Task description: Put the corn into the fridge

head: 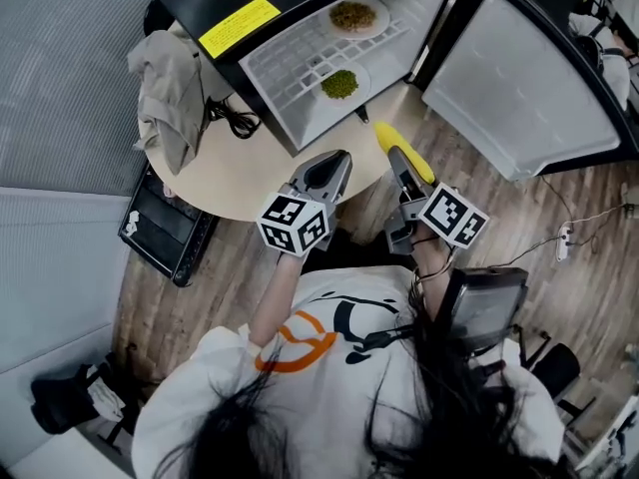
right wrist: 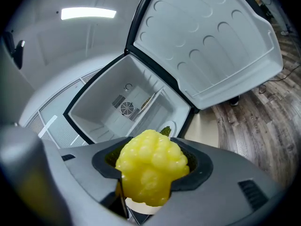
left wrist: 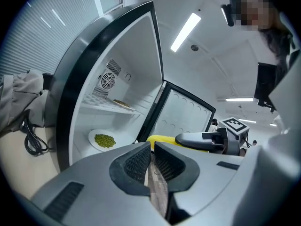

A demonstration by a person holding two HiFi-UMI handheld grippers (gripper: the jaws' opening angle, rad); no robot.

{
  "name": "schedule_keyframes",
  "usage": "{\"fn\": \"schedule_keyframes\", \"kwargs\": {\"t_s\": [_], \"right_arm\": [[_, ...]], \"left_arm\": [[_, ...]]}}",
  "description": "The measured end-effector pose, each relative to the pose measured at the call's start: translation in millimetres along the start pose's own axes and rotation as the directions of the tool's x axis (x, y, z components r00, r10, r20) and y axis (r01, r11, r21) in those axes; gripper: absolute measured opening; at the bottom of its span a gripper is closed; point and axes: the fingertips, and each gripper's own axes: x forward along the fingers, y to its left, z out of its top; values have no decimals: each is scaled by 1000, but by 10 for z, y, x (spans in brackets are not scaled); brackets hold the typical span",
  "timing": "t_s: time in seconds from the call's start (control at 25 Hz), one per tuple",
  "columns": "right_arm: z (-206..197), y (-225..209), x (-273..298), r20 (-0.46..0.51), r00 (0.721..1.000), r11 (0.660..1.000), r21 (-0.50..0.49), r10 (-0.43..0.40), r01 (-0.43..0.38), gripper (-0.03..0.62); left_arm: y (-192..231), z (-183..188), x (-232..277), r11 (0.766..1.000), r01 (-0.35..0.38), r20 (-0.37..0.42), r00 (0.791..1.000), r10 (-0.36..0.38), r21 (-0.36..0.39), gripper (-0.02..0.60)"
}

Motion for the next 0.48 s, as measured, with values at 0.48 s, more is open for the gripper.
{"fn": "schedule_keyframes", "kwargs": {"t_s": [0.48], "right_arm": [[279,-159,438,-42,999,998,-58,4,-7,255]], "left_arm": [[115,13,314,999,-49,-6,999,49,-11,33]]}}
